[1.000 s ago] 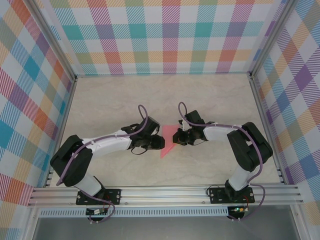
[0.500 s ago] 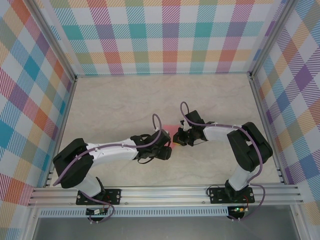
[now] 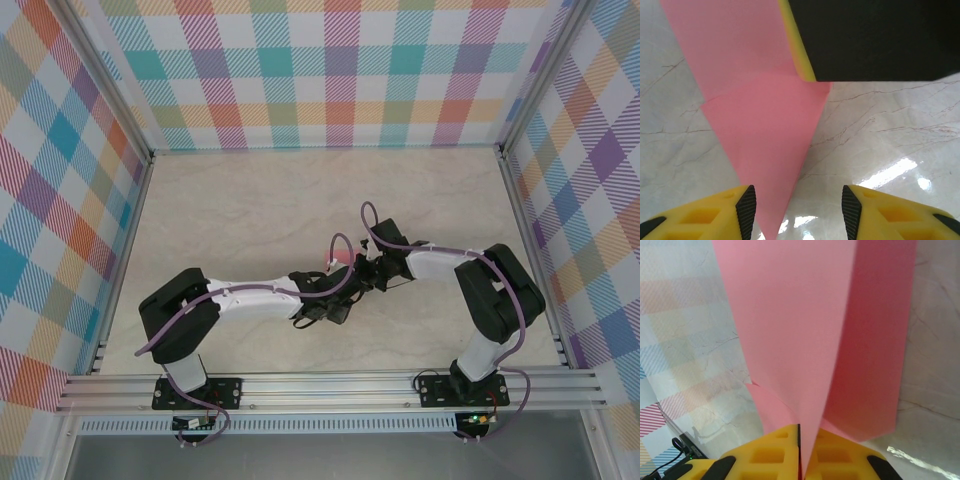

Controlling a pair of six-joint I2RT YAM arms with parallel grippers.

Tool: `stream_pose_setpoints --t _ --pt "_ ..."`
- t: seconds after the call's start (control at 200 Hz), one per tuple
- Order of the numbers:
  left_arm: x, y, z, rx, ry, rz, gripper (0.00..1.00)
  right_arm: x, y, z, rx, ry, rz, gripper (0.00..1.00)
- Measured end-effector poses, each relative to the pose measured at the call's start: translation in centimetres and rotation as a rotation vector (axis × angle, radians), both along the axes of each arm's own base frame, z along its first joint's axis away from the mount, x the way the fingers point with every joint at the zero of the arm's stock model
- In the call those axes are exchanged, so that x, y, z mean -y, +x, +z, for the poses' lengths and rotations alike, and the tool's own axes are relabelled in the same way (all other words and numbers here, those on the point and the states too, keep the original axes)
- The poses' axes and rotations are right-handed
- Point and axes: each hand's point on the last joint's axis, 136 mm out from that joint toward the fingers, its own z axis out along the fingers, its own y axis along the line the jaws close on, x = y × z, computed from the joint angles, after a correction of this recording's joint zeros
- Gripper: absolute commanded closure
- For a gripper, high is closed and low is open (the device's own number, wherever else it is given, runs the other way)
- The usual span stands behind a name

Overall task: Fold a paper plane with a square sheet of paper (pick it up from the middle)
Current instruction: Fourth fold the wing at the center of the table.

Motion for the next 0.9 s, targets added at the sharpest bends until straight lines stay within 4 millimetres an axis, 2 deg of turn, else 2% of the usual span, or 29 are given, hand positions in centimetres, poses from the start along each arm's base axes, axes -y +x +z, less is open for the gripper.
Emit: stream_pose_setpoints --t 0.25,0.41,0.645,0.74,0.9 --pt "-0.7 0.6 -0.1 0.036 0.036 0.027 0.57 -0.1 0.0 0.3 -0.006 0.0 0.002 0.91" --pt "-0.9 0.6 -0.4 0.038 0.043 0.038 0.55 -0.1 0.0 0.2 -0.012 -0.002 0.002 0.9" --pt "-2.6 -0.3 -1.9 0.014 0.083 0.047 0.58 -0.4 0.3 0.8 -0.004 0.01 0.005 0.9" --pt "-2.6 -0.3 -1.9 0.015 0.08 0.047 0.62 -0.5 0.4 0.9 -0.006 0.015 0.005 0.9" --pt "-2.4 -0.2 -1.6 0.02 0.069 0.047 0.62 -0.5 0.3 1.0 -0.008 0.017 0.006 0.9"
